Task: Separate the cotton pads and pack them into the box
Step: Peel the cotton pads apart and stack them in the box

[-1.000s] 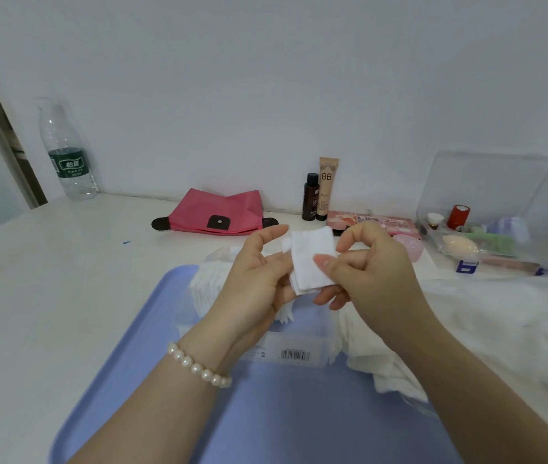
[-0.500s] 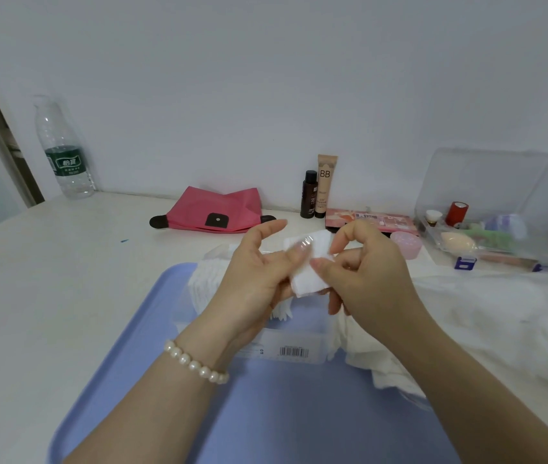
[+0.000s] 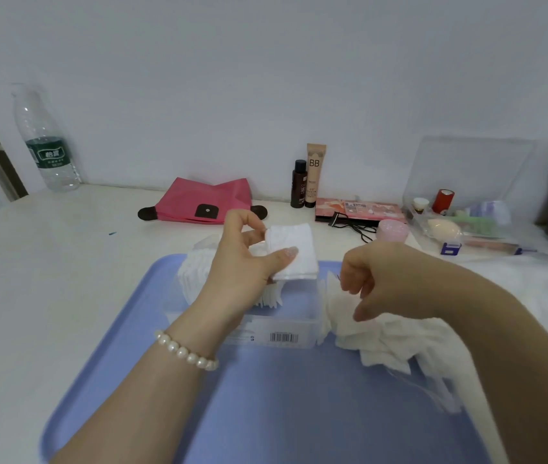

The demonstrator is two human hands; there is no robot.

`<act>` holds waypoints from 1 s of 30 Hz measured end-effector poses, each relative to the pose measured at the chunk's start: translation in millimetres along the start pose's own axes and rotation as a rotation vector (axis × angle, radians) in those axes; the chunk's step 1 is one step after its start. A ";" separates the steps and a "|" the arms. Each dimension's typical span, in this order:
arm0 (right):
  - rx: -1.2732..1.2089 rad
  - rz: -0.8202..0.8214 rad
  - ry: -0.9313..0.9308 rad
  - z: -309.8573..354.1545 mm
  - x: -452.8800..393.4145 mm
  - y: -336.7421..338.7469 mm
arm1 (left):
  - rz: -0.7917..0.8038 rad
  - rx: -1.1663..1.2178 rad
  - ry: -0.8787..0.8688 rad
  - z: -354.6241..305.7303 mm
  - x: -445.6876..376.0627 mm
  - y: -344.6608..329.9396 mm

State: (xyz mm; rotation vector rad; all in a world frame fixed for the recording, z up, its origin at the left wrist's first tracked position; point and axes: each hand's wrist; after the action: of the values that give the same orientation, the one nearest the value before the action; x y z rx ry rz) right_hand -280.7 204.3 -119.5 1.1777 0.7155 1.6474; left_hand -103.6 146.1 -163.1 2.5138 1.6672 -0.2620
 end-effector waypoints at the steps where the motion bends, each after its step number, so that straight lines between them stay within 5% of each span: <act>1: 0.034 -0.041 -0.013 0.5 -2.5 -3.2 | -0.002 0.019 0.009 -0.4 0.0 0.4; 6: 0.246 -0.212 -0.011 -2.8 -14.2 -12.2 | 0.016 0.015 0.009 -2.0 -0.4 2.1; 12: 0.042 -0.083 0.059 3.8 -9.3 -10.0 | -0.036 0.063 0.006 -4.4 -1.1 3.6; 19: 0.087 -0.209 0.289 7.0 -12.9 -12.4 | -0.016 0.144 0.058 -5.4 -1.8 3.3; 30: 0.052 -0.311 0.347 -4.3 -27.4 -19.9 | -0.004 0.141 0.123 -1.4 -2.6 -0.2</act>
State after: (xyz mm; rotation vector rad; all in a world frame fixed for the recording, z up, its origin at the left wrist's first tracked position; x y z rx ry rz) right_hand -275.3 186.6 -148.3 0.7721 1.1068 1.5870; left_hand -104.7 144.0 -161.2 2.6791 1.7570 -0.2374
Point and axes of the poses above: each hand's wrist, its own x-axis away from the middle knuckle, its own y-axis out of the back of the hand, z = x × y, and after that the axes turned 9 degrees about z, right-handed
